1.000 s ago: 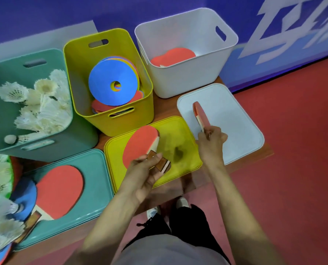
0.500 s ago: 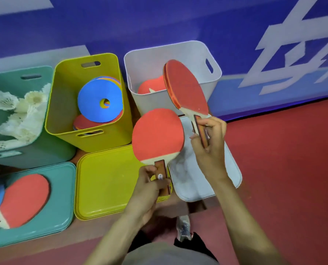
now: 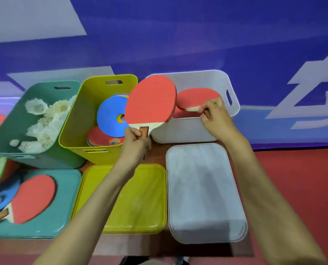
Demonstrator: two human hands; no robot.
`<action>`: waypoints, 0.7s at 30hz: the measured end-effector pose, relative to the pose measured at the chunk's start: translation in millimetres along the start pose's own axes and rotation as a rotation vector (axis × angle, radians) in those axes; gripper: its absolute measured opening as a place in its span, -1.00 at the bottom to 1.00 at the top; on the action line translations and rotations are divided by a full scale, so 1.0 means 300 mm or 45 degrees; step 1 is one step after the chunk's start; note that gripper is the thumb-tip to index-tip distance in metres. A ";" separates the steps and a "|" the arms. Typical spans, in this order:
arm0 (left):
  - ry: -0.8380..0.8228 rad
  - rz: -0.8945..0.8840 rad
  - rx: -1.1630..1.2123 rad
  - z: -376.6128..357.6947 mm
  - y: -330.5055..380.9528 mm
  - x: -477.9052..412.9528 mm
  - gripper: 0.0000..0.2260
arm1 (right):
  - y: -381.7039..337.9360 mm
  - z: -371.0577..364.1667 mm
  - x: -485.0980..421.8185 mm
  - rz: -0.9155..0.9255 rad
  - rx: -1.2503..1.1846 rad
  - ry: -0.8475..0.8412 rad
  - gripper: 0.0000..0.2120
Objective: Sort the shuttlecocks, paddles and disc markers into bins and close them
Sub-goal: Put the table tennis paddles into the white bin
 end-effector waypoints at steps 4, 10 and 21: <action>-0.050 0.009 -0.198 -0.029 0.071 -0.139 -0.70 | 0.026 -0.084 -0.129 0.089 0.026 -0.271 -0.82; -0.082 -0.113 -0.322 -0.047 0.126 -0.307 -0.67 | -0.013 -0.149 -0.319 0.268 0.033 -0.490 -0.80; -0.261 -0.168 -0.924 -0.166 0.159 -0.536 -0.65 | 0.219 -0.234 -0.402 -0.212 0.696 -0.919 -0.67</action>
Point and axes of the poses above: each hand's wrist, its own x-axis away from the middle knuckle, its own z-axis out of the back of the hand, y = z × x, the point moved 5 cm from there along -x, towards the middle knuckle, and after that the axes turned 7 degrees about x, right-handed, at the moved point
